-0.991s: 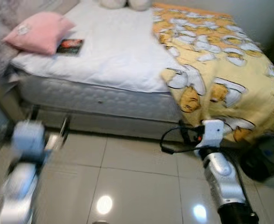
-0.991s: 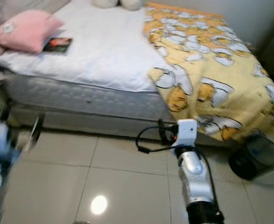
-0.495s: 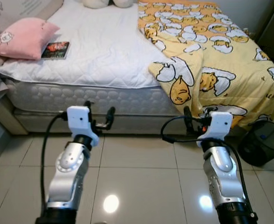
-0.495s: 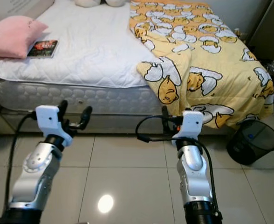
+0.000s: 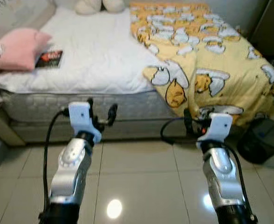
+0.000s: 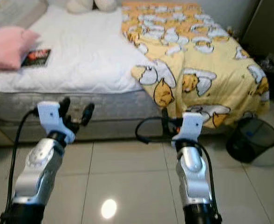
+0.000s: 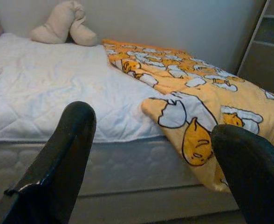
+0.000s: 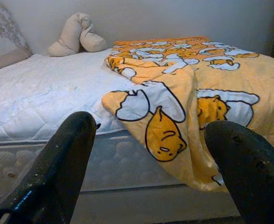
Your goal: Clean up the room
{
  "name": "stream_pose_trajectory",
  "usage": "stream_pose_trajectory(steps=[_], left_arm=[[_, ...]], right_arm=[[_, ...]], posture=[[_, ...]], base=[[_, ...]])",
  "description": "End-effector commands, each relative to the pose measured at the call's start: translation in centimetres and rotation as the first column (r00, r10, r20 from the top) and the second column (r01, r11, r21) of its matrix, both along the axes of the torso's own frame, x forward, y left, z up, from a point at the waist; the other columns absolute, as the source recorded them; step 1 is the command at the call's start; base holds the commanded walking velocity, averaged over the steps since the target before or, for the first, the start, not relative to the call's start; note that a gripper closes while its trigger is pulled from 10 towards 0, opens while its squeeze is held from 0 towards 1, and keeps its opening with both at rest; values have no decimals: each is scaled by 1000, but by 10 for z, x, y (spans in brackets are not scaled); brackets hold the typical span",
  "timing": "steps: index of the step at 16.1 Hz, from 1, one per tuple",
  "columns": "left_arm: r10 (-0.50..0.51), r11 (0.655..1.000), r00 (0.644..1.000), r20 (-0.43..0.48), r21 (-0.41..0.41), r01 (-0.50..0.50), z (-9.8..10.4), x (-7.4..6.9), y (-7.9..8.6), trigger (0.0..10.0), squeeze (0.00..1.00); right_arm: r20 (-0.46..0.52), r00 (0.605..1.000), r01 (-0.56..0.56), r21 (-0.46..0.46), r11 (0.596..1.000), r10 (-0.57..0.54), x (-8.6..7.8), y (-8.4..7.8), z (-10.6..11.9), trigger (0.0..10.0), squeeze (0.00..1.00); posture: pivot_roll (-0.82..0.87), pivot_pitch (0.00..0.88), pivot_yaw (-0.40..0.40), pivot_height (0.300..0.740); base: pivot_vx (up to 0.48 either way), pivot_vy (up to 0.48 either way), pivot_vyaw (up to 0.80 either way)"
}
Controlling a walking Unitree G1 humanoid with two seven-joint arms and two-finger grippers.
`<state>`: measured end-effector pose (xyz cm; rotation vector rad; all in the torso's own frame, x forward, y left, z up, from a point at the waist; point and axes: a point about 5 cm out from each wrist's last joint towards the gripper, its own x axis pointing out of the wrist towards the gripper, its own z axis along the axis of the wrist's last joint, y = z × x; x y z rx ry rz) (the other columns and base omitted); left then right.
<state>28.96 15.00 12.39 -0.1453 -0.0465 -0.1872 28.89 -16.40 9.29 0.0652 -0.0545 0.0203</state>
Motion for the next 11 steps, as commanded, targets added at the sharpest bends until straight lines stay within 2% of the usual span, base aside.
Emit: stream_pose_trajectory(steps=[1, 4, 7, 11], left_arm=[[11, 1000, 1000, -18, -5, -12, -3, 2, 3, 10000, 0], [47, 999, 998, -31, -19, -48, -5, 4, 7, 10000, 0], [99, 992, 992, -73, -67, -104, -9, 8, 14, 10000, 0], [63, 997, 997, -55, -40, -65, -9, 10, 9, 10000, 0]], right_arm=[[5, 1000, -7, -9, 1000, 7, 5, 3, 4, 10000, 0], [9, 1000, -26, -10, 1000, 26, 9, 6, 6, 10000, 0], [8, 1000, -26, -9, 1000, 26, 10, 7, 5, 10000, 0], [6, 999, -32, -16, 999, 32, 9, 7, 4, 10000, 0]], posture=[[-33, 0, 42, 740], [-24, 0, 40, 740], [-19, 0, 38, 740], [-33, 0, 37, 740]], base=[[480, 0, 0], [474, 0, 0], [467, 0, 0], [468, 0, 0]])
